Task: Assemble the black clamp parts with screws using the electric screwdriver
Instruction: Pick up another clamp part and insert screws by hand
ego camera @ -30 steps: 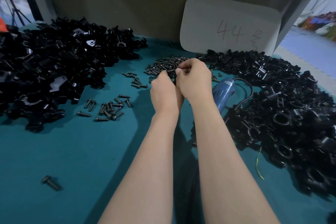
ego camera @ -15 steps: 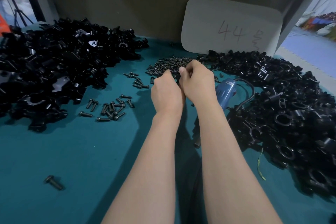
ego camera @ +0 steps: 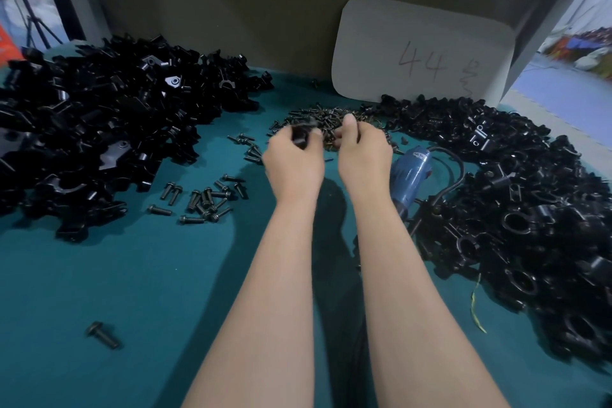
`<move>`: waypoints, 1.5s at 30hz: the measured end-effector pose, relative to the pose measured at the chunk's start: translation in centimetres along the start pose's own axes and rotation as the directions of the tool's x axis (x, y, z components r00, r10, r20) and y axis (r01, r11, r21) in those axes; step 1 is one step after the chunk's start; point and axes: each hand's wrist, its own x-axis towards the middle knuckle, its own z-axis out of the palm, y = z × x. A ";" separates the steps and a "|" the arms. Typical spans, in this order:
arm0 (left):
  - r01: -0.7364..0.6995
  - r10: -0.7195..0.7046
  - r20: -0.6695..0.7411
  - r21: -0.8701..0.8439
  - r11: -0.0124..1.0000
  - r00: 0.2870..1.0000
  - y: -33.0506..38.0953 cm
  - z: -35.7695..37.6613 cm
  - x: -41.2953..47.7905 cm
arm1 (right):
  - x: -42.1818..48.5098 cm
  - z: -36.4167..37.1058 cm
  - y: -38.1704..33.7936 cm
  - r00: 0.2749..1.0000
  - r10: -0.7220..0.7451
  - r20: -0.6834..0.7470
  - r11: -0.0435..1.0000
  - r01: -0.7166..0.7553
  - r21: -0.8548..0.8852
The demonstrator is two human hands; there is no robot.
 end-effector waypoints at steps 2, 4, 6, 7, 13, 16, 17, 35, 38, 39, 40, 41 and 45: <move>0.116 -0.148 -0.052 -0.392 0.912 0.988 0.7 -1.1 0.9 | -0.3 1.2 -0.3 0.995 -0.032 0.094 0.998 0.038 -0.058; 0.143 -0.246 -0.055 -0.685 0.714 0.968 1.3 -2.1 1.6 | -0.4 3.0 -0.9 0.960 -0.070 0.273 0.978 0.119 -0.169; 0.118 -0.266 -0.072 -0.764 0.634 0.961 1.7 -2.8 1.9 | -0.3 5.0 -1.3 0.902 -0.056 0.429 0.948 0.183 -0.261; 0.114 -0.264 -0.068 -0.780 0.615 0.962 1.9 -2.9 1.9 | -0.4 5.8 -1.5 0.883 -0.035 0.468 0.940 0.188 -0.284; 0.234 -0.315 0.077 -0.836 0.496 0.946 1.7 -2.8 1.9 | -0.9 7.7 -1.5 0.920 0.021 0.391 0.929 0.127 -0.347; 0.312 -0.338 0.165 -0.840 0.444 0.927 1.4 -2.9 2.1 | -0.2 6.1 -1.3 0.954 0.026 0.298 0.974 0.043 -0.222; 0.335 -0.349 0.183 -0.829 0.448 0.919 1.3 -2.8 2.1 | 0.1 5.1 -1.4 0.969 0.022 0.244 0.987 0.018 -0.159; 0.284 -0.243 0.146 -0.526 0.802 0.959 0.6 0.2 0.1 | 0.6 -1.5 -1.0 0.991 -0.029 0.133 0.998 0.035 -0.049; 0.196 -0.174 0.090 -0.424 0.884 0.981 0.6 0.5 0.1 | 0.4 -1.0 -1.1 0.991 -0.040 0.128 0.996 0.050 -0.078; 0.169 -0.152 0.074 -0.392 0.904 0.986 0.5 0.6 0.1 | 0.2 -0.8 -1.2 0.991 -0.044 0.130 0.995 0.055 -0.089; 0.148 -0.135 0.059 -0.370 0.917 0.989 0.6 0.6 0.1 | 0.1 -0.6 -1.3 0.990 -0.043 0.137 0.994 0.056 -0.090; 0.134 -0.126 0.044 -0.358 0.924 0.991 0.6 0.5 0.2 | 0.0 -0.6 -1.4 0.988 -0.036 0.151 0.996 0.048 -0.075; 0.128 -0.137 0.002 -0.371 0.920 0.991 0.4 0.3 0.5 | 0.2 -0.8 -1.4 0.965 -0.017 0.262 1.000 0.012 0.022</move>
